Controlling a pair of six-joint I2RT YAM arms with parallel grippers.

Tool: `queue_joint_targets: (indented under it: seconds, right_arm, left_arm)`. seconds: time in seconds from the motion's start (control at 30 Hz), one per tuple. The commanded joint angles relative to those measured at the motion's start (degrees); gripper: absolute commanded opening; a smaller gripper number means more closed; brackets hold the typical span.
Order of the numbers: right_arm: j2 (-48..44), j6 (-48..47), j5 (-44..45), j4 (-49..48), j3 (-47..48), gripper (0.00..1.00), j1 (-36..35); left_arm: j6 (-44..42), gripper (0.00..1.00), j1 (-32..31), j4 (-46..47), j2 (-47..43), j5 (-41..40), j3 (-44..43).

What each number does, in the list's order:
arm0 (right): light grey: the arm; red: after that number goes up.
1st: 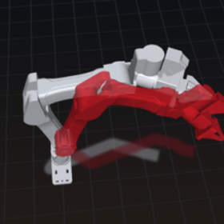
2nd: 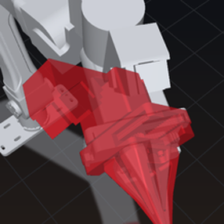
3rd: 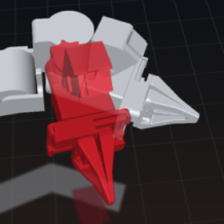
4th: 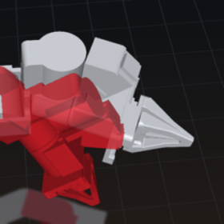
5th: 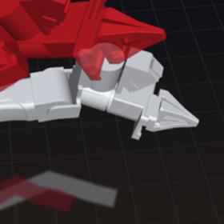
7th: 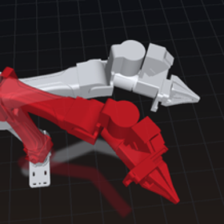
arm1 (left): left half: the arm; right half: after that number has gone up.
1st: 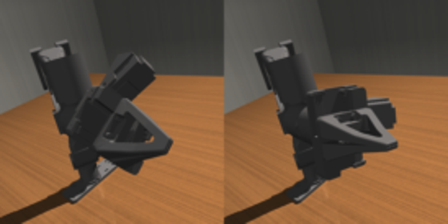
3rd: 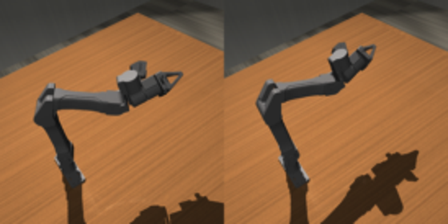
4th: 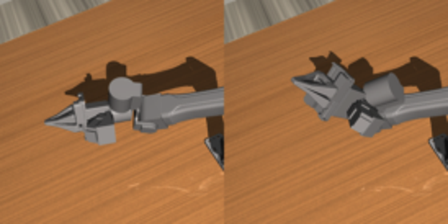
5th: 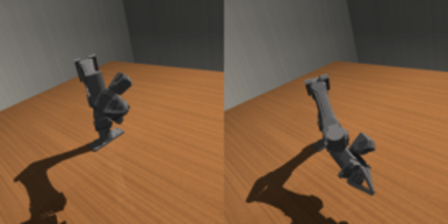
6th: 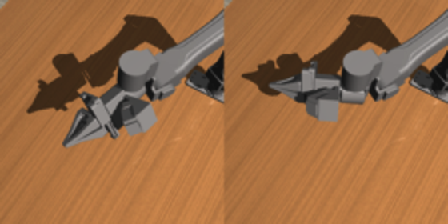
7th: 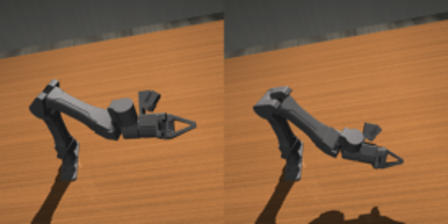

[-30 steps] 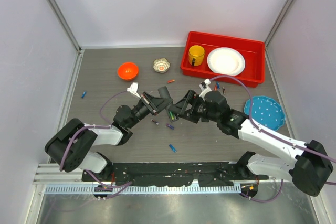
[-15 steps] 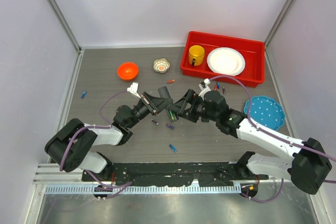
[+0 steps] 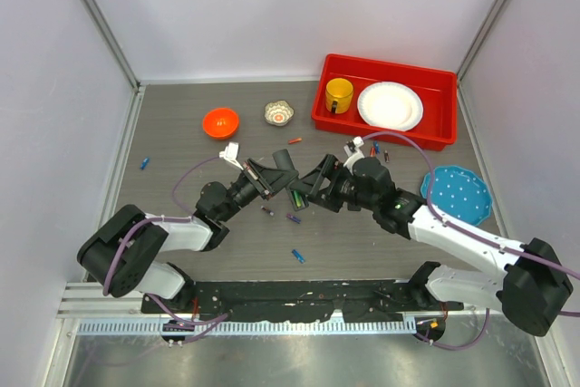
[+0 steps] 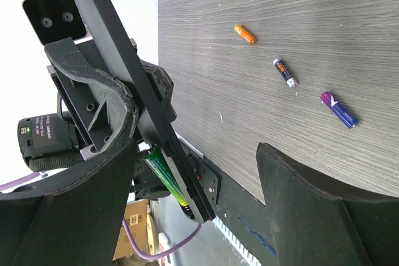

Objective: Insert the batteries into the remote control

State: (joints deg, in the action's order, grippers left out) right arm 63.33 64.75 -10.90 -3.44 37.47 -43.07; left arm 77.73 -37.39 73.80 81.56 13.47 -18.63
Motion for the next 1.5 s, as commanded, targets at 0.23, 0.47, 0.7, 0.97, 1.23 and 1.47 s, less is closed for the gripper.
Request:
queue_joint_targets:
  seconds: [0.23, 0.47, 0.7, 0.97, 1.23, 1.47]
  right_arm:
    - [-3.5, 1.5, 1.2, -3.7, -1.4, 0.83, 1.4]
    - [-3.0, 2.1, 0.8, -4.1, -1.8, 0.83, 1.9]
    - [-1.7, 2.3, -0.5, -5.3, -2.1, 0.82, 2.0]
    - [-0.8, 2.4, -1.6, -5.5, -2.7, 0.80, 2.0]
    - [-0.6, 2.4, -2.6, -6.4, -3.4, 0.77, 2.0]
    - [0.1, 1.7, -3.8, -6.4, -3.4, 0.76, 1.9]
  left_arm:
    - [-1.1, 0.00, -0.1, 14.8, -1.8, -0.1, 0.1]
    - [-1.1, 0.00, -0.1, 14.8, -1.9, -0.2, 0.1]
    - [-1.2, 0.00, -0.2, 14.8, -2.0, -0.2, -0.1]
    - [-1.2, 0.00, -0.2, 14.8, -2.0, -0.3, -0.5]
    - [-1.2, 0.00, -0.1, 14.8, -1.8, -0.4, -0.9]
    - [-1.2, 0.00, -0.2, 14.8, -1.6, -0.8, -1.4]
